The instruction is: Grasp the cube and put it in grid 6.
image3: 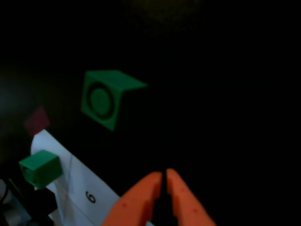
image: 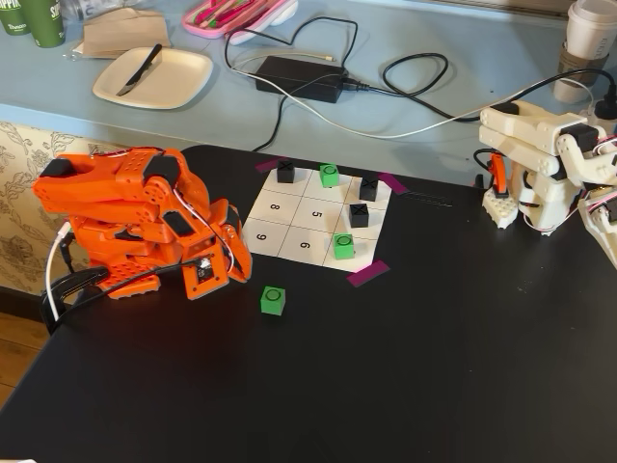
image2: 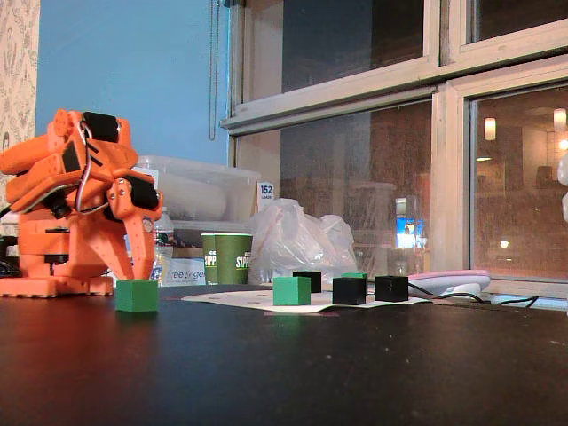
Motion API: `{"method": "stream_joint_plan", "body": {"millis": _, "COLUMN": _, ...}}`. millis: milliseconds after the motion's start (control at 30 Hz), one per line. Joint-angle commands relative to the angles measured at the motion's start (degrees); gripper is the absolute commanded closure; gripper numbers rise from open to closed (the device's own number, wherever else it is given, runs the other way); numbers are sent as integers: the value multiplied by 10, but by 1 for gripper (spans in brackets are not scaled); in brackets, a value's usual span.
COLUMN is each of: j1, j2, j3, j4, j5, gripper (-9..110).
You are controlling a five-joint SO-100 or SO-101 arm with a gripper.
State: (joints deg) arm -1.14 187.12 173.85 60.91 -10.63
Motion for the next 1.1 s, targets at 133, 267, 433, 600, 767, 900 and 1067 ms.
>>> {"method": "stream_joint_plan", "body": {"millis": 133, "j1": 10, "j2": -147, "j3": -177, "j4": -7, "j5": 27, "gripper": 101}}
{"method": "stream_joint_plan", "body": {"millis": 267, "j1": 13, "j2": -245, "j3": -336, "j4": 54, "j5": 35, "gripper": 101}}
{"method": "stream_joint_plan", "body": {"millis": 433, "j1": 27, "j2": -369, "j3": -487, "j4": 104, "j5": 50, "gripper": 101}}
{"method": "stream_joint_plan", "body": {"millis": 600, "j1": 42, "j2": -488, "j3": -635, "j4": 165, "j5": 73, "gripper": 101}}
{"method": "stream_joint_plan", "body": {"millis": 767, "j1": 58, "j2": -584, "j3": -787, "j4": 236, "j5": 78, "gripper": 101}}
{"method": "stream_joint_plan", "body": {"millis": 900, "j1": 61, "j2": -632, "j3": -862, "j4": 276, "j5": 66, "gripper": 101}}
{"method": "stream_joint_plan", "body": {"millis": 1067, "j1": 89, "j2": -671, "j3": -904, "j4": 296, "j5": 41, "gripper": 101}}
